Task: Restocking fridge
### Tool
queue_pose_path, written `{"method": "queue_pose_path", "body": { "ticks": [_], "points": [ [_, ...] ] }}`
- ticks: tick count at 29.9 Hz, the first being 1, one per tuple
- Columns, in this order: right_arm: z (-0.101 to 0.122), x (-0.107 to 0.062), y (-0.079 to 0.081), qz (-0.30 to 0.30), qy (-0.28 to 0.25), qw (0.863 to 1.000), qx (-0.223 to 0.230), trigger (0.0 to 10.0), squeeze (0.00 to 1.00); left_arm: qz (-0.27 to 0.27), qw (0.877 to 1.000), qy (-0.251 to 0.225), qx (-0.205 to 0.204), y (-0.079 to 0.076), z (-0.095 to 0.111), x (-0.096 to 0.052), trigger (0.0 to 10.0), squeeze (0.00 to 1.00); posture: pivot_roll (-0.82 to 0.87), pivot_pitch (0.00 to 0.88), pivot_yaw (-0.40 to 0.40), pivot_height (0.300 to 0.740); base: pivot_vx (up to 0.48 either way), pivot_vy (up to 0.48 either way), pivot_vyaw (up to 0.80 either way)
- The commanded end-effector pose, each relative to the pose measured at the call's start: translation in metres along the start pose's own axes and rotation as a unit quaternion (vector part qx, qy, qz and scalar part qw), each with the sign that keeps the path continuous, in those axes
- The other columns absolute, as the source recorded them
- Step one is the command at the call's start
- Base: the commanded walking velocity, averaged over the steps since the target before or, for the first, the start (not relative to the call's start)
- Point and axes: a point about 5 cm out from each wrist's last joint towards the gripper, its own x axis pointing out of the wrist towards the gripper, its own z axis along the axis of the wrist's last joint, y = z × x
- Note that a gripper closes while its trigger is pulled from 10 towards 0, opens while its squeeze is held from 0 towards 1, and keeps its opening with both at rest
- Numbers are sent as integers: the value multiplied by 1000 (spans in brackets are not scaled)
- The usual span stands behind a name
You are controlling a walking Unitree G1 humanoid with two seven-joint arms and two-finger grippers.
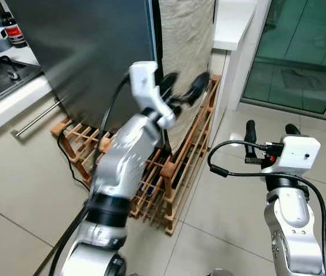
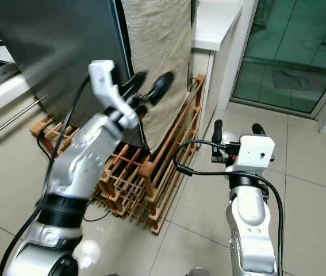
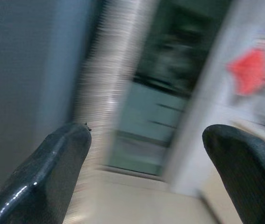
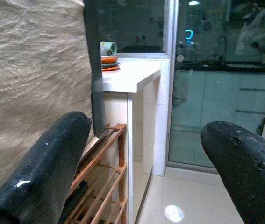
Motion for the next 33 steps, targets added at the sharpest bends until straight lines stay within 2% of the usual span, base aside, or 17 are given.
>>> {"method": "queue_pose_path", "body": {
  "ticks": [1, 4, 7, 9, 11, 14, 18, 23, 29, 33],
  "points": [
    [2, -2, -6, -32, -10, 999, 17, 10000, 0, 48, 997, -35, 43, 7, 14, -5, 10000, 0, -169, 0, 81, 736, 0, 0, 0],
    [-1, 0, -11, -57, -7, 998, 26, 10000, 0, 94, 991, -40, 84, 11, 10, -5, 10000, 0, -164, 0, 78, 736, 0, 0, 0],
    [-1, 3, -10, -55, -11, 998, 18, 10000, 0, 106, 989, -40, 98, 14, 7, -4, 10000, 0, -167, 0, 80, 736, 0, 0, 0],
    [0, 5, -9, -52, -15, 998, 13, 10000, 0, 111, 988, -35, 97, 17, 5, -5, 10000, 0, -172, 0, 83, 736, 0, 0, 0],
    [2, 6, -10, -51, -19, 999, 3, 10000, 0, 132, 987, -8, 95, 28, 2, -12, 10000, 0, -176, 0, 86, 736, 0, 0, 0],
    [0, 5, -10, -48, -13, 999, -2, 10000, 0, 135, 986, -6, 96, 29, 1, -15, 10000, 0, -177, 0, 84, 736, 0, 0, 0],
    [-3, 4, -10, -35, -6, 999, -5, 10000, 0, 136, 985, 1, 102, 30, 0, -15, 10000, 0, -175, 0, 89, 736, 0, 0, -763],
    [-4, 7, -9, -32, -5, 999, -7, 10000, 0, 170, 981, 4, 89, 38, 2, -16, 10000, 0, -175, 0, 91, 736, 0, 0, -769],
    [-2, 11, -9, -21, -7, 1000, -12, 10000, 0, 225, 970, -7, 96, 53, 9, -26, 10000, 0, -168, 0, 69, 736, 0, 0, -785],
    [-4, 14, -8, -8, -2, 1000, -13, 10000, 0, 243, 965, -6, 99, 52, 6, -27, 10000, 0, -147, 0, 43, 736, 0, 0, -447]
  ]
}}
